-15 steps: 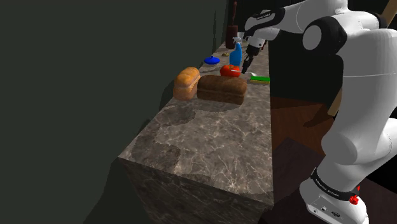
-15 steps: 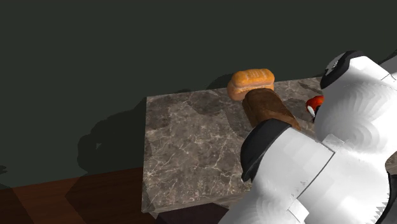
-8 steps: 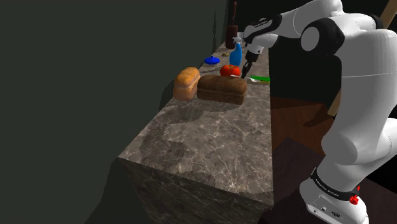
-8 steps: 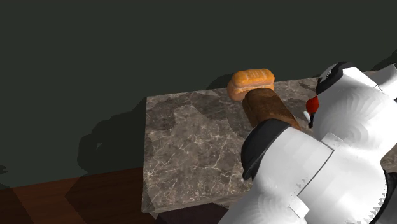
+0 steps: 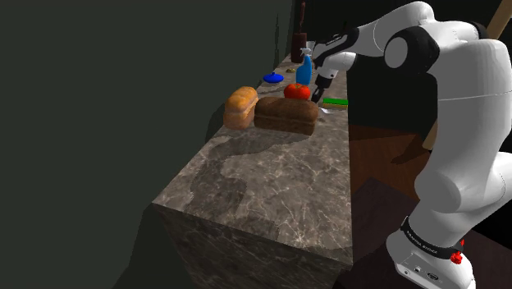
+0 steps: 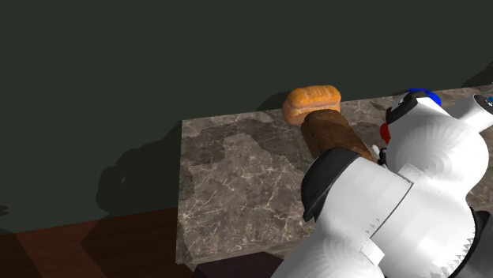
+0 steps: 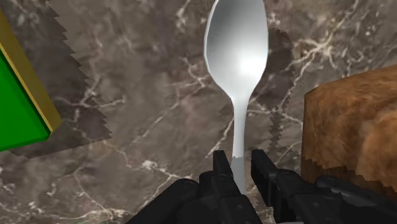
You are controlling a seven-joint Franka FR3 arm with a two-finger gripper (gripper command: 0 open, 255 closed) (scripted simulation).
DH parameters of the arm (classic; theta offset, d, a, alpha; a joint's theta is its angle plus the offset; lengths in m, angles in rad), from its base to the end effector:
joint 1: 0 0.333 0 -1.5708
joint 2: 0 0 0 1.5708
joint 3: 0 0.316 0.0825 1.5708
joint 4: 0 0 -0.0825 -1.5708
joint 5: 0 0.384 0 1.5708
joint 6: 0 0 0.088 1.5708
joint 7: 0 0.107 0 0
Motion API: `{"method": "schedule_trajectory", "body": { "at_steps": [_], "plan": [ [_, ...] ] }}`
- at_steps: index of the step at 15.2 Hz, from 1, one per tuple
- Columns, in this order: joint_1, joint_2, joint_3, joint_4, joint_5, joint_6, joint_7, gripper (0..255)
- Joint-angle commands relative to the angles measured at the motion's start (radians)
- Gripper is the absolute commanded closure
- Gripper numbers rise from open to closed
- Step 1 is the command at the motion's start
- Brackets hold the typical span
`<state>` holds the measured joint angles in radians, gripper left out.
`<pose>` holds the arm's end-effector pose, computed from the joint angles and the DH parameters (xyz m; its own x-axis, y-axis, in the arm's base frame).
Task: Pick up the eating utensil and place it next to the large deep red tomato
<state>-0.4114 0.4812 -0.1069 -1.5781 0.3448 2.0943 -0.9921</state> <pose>0.6124 -0.3188 0.3670 0.9300 0.2931 0.2217 0.3246 -0.9380 -0.1214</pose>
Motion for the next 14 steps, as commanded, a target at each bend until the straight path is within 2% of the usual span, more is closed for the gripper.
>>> {"method": "schedule_trajectory", "body": {
  "at_steps": [1,10,11,14],
  "plan": [
    [-0.001,0.012,0.002,-0.010,0.005,0.021,-0.008,255],
    [-0.001,0.022,0.004,-0.019,0.009,0.040,-0.014,255],
    [-0.001,0.022,0.004,-0.019,0.009,0.040,-0.014,0],
    [-0.001,0.022,0.004,-0.019,0.009,0.040,-0.014,0]
  ]
}}
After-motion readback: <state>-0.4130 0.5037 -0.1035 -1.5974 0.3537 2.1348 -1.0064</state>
